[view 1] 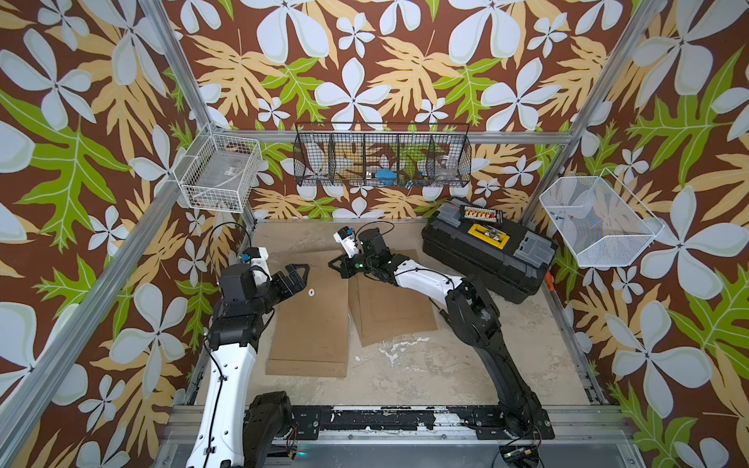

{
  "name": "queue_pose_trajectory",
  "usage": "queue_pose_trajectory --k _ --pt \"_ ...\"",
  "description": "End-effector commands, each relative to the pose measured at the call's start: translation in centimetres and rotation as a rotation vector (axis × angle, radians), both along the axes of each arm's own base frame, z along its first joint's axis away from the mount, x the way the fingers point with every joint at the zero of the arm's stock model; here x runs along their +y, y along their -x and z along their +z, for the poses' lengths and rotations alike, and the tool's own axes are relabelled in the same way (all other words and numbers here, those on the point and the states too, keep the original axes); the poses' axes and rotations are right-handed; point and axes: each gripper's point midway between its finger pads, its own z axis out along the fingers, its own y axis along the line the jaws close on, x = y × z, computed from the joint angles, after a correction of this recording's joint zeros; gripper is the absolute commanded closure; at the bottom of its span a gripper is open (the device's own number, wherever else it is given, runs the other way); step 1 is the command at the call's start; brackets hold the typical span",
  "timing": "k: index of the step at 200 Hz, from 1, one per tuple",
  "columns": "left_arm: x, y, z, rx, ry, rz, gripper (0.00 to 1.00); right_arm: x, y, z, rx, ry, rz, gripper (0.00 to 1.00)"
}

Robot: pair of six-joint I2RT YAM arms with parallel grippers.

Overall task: Open the file bag
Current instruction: Place the file bag at the center of the board, then move the file bag to the center of the board.

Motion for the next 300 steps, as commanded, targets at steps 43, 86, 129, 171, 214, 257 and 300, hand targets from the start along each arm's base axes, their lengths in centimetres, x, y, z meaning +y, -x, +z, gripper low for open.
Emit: queue_pose_trajectory --k 43,86,129,171,214,257,300 --pt "-1.7 -0.2 -1.0 0.015 0.009 -0.068 0.0 0.6 -2.7 -1.9 0.034 0.091 -0.06 0.19" --pt "-3.8 -0.5 -2.5 0.048 0.003 -0.112 0.0 -4.1 -5.6 1.9 -0.122 0.258 -0.304 0.0" --pt "-6.3 -0.7 -4.7 0.074 -0.013 -0.166 0.0 -10.9 -1.5 3.9 -0.215 0.36 -0.374 0.0" --pt "-10.1 -1.0 -6.9 0.071 0.03 -0.275 0.08 -17.9 5.0 3.7 -0.18 0.321 -0.373 0.0" --pt "-13.4 -1.9 -10.2 0.118 0.037 -0.335 0.13 -23.2 8.9 1.3 -0.058 0.33 -0.419 0.04" --pt "-15.3 -3.5 -13.7 0.188 0.023 -0.365 0.2 -27.3 9.7 -2.7 0.14 0.308 -0.455 0.2" --pt "-16.8 -5.0 -17.4 0.261 0.021 -0.398 0.25 -28.6 9.6 -6.4 0.252 0.34 -0.441 0.28"
